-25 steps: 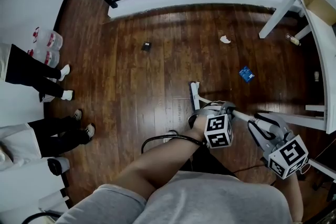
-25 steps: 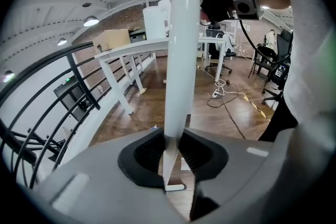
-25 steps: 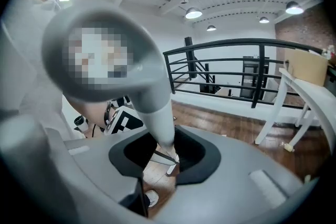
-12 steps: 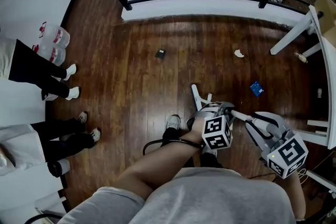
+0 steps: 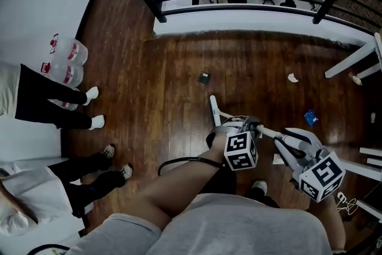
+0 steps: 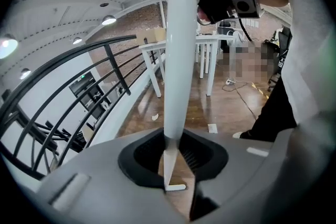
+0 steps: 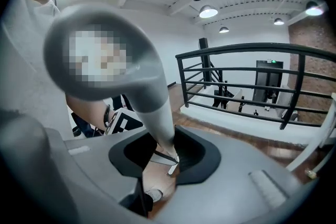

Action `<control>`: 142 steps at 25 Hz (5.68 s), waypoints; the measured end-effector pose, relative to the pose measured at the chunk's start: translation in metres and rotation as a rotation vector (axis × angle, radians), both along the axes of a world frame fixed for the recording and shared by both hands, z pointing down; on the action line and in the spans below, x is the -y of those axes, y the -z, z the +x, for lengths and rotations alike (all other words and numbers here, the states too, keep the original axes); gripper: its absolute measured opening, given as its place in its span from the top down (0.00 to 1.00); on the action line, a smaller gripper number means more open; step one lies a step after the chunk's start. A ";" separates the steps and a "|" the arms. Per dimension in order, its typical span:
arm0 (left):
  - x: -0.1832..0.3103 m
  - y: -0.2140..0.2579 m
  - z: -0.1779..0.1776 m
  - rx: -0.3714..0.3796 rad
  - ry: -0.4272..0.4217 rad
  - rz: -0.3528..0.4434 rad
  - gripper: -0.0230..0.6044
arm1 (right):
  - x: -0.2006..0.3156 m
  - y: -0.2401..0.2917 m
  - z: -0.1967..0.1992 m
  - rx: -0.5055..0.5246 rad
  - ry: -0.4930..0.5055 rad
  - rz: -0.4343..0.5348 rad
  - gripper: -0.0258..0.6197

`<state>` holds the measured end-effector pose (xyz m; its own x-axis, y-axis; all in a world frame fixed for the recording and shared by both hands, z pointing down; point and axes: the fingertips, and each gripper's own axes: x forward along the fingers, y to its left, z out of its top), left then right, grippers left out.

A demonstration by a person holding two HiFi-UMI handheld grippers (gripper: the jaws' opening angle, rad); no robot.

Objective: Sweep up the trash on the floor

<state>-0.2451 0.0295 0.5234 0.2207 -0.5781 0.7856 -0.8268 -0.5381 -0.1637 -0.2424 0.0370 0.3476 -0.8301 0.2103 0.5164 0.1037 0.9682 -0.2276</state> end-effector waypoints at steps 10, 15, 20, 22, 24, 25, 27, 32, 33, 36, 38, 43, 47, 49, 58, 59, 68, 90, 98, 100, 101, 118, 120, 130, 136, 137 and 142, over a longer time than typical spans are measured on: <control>-0.016 -0.038 -0.137 0.136 -0.061 -0.075 0.83 | -0.012 -0.047 -0.113 0.058 -0.009 -0.041 0.79; 0.007 -0.048 -0.158 0.153 -0.070 -0.099 0.83 | 0.012 -0.057 -0.133 0.079 -0.051 -0.058 0.79; 0.025 -0.074 -0.155 0.148 -0.098 -0.131 0.83 | 0.026 -0.079 -0.134 0.067 -0.075 -0.047 0.79; 0.034 -0.079 -0.154 0.144 -0.097 -0.128 0.83 | 0.033 -0.084 -0.131 0.059 -0.080 -0.040 0.79; 0.045 -0.082 -0.149 0.137 -0.114 -0.127 0.83 | 0.043 -0.088 -0.127 0.047 -0.099 -0.033 0.79; 0.049 -0.083 -0.146 0.132 -0.128 -0.130 0.83 | 0.049 -0.090 -0.124 0.040 -0.112 -0.033 0.79; 0.056 -0.089 -0.139 0.122 -0.152 -0.138 0.83 | 0.059 -0.095 -0.118 0.022 -0.141 -0.040 0.79; 0.073 -0.093 -0.117 0.089 -0.187 -0.133 0.83 | 0.078 -0.099 -0.098 -0.008 -0.203 -0.045 0.80; 0.076 -0.092 -0.110 0.078 -0.198 -0.131 0.83 | 0.081 -0.098 -0.093 -0.014 -0.213 -0.044 0.80; 0.084 -0.088 -0.084 0.050 -0.235 -0.124 0.83 | 0.089 -0.094 -0.071 -0.031 -0.254 -0.043 0.80; 0.089 -0.086 -0.066 0.040 -0.262 -0.114 0.83 | 0.094 -0.090 -0.054 -0.042 -0.282 -0.039 0.80; 0.098 -0.076 0.002 -0.001 -0.350 -0.089 0.83 | 0.100 -0.078 0.006 -0.071 -0.354 -0.024 0.80; 0.099 -0.064 0.068 -0.027 -0.441 -0.061 0.83 | 0.099 -0.064 0.064 -0.102 -0.433 -0.014 0.80; 0.099 -0.057 0.103 -0.055 -0.486 -0.056 0.83 | 0.099 -0.057 0.093 -0.123 -0.469 -0.006 0.80; 0.097 -0.037 0.231 -0.138 -0.612 -0.043 0.83 | 0.100 -0.036 0.205 -0.185 -0.597 0.021 0.80; 0.096 -0.036 0.243 -0.143 -0.624 -0.044 0.83 | 0.100 -0.035 0.217 -0.184 -0.611 0.022 0.80; 0.092 -0.030 0.316 -0.107 -0.726 -0.052 0.83 | 0.100 -0.027 0.289 -0.156 -0.678 0.018 0.80; 0.198 -0.011 0.232 0.143 -0.785 -0.043 0.83 | 0.195 -0.008 0.236 0.078 -0.748 -0.005 0.79; 0.269 -0.033 0.158 0.175 -0.959 -0.049 0.83 | 0.262 -0.030 0.159 0.069 -0.897 -0.007 0.79; 0.287 -0.043 0.141 0.188 -1.015 -0.056 0.83 | 0.280 -0.040 0.141 0.052 -0.926 -0.009 0.79; 0.297 -0.047 0.135 0.193 -1.039 -0.058 0.83 | 0.290 -0.044 0.134 0.045 -0.942 -0.009 0.79; 0.334 -0.088 0.156 0.119 -1.328 -0.156 0.83 | 0.333 -0.091 0.156 -0.022 -1.301 -0.090 0.80; 0.326 -0.088 0.163 0.105 -1.342 -0.163 0.83 | 0.327 -0.091 0.164 -0.032 -1.326 -0.095 0.80; 0.264 -0.079 0.204 0.049 -1.354 -0.156 0.83 | 0.269 -0.082 0.202 -0.082 -1.337 -0.073 0.80; 0.214 -0.070 0.248 -0.028 -1.245 -0.147 0.83 | 0.221 -0.073 0.241 -0.114 -1.298 -0.067 0.80; 0.205 -0.069 0.255 -0.043 -1.223 -0.147 0.83 | 0.213 -0.072 0.248 -0.118 -1.292 -0.067 0.80; 0.161 -0.067 0.293 -0.089 -1.188 -0.150 0.82 | 0.170 -0.070 0.285 -0.127 -1.278 -0.074 0.80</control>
<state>0.0482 -0.1311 0.5907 0.6111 0.1195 0.7825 0.1934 -0.9811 -0.0013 0.0422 -0.1334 0.4176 -0.4084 -0.6624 0.6280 -0.9102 0.3480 -0.2248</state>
